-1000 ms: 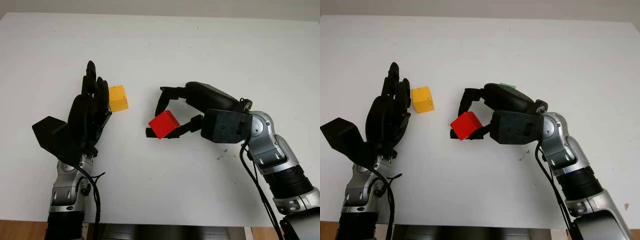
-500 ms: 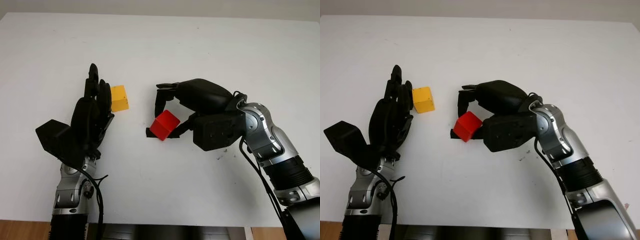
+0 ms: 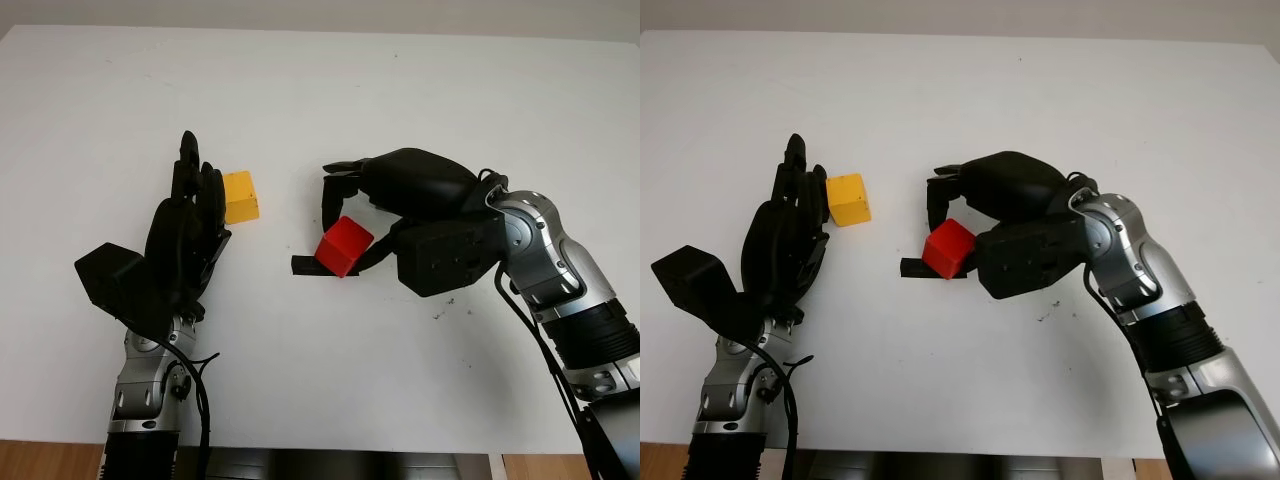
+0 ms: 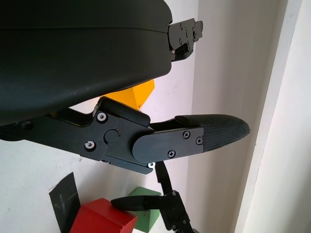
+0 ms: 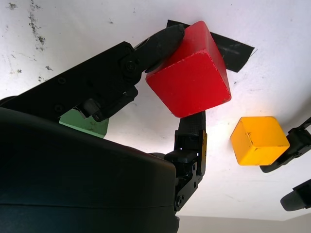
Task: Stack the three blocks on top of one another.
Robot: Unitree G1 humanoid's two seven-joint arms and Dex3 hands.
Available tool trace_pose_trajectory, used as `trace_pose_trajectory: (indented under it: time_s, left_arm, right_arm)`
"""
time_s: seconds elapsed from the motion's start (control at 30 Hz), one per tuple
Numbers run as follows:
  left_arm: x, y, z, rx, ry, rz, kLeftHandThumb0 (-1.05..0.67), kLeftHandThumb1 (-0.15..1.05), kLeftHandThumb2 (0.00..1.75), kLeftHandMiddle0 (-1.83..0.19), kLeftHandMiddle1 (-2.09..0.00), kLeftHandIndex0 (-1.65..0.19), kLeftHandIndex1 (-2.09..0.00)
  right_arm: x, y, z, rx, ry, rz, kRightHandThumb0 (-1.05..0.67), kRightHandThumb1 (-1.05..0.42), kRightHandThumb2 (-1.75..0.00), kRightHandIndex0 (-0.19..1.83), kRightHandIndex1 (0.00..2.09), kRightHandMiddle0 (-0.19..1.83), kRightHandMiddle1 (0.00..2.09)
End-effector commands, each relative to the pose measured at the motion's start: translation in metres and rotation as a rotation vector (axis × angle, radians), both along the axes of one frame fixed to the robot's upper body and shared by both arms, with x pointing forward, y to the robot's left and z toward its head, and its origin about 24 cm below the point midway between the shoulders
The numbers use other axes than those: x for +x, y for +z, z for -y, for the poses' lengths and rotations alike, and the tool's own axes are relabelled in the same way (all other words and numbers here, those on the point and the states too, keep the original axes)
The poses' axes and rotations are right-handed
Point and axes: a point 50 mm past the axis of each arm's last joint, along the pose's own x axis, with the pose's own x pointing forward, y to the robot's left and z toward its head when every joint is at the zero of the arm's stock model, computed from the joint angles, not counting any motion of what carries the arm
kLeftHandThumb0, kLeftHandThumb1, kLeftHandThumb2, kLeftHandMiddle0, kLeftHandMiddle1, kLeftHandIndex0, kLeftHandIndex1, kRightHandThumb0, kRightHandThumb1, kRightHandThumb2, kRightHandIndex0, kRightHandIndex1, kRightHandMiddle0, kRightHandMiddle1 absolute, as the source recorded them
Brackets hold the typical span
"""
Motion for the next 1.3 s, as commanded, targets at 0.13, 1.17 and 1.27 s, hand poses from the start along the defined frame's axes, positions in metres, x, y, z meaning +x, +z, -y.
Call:
trace_pose_trajectory:
  time_s: [0.13,1.17,1.27]
  left_arm:
    - [-0.004,0.0,-0.001,0.001,0.006,0.008,-0.78,1.05,0.55,0.19,0.0,0.19,-0.02]
    - [-0.011,0.007,-0.011,0.028,0.045,0.035,-0.79,1.05,0.53,0.18,-0.05,0.17,-0.05]
    - [-0.014,0.012,-0.014,0.046,0.048,0.065,-0.78,1.05,0.53,0.18,-0.05,0.16,-0.06]
  right_arm:
    - [-0.001,-0.001,-0.004,-0.008,0.034,0.006,-0.41,-0.91,-0.05,0.25,0.05,0.48,1.42]
    - [-0.017,0.033,0.013,0.041,-0.008,0.016,-0.88,-0.9,-0.05,-0.19,0.0,-0.19,0.0]
    - [-0.022,0.047,0.022,0.071,-0.031,0.005,-0.92,-0.9,-0.05,-0.19,0.0,-0.19,0.0]
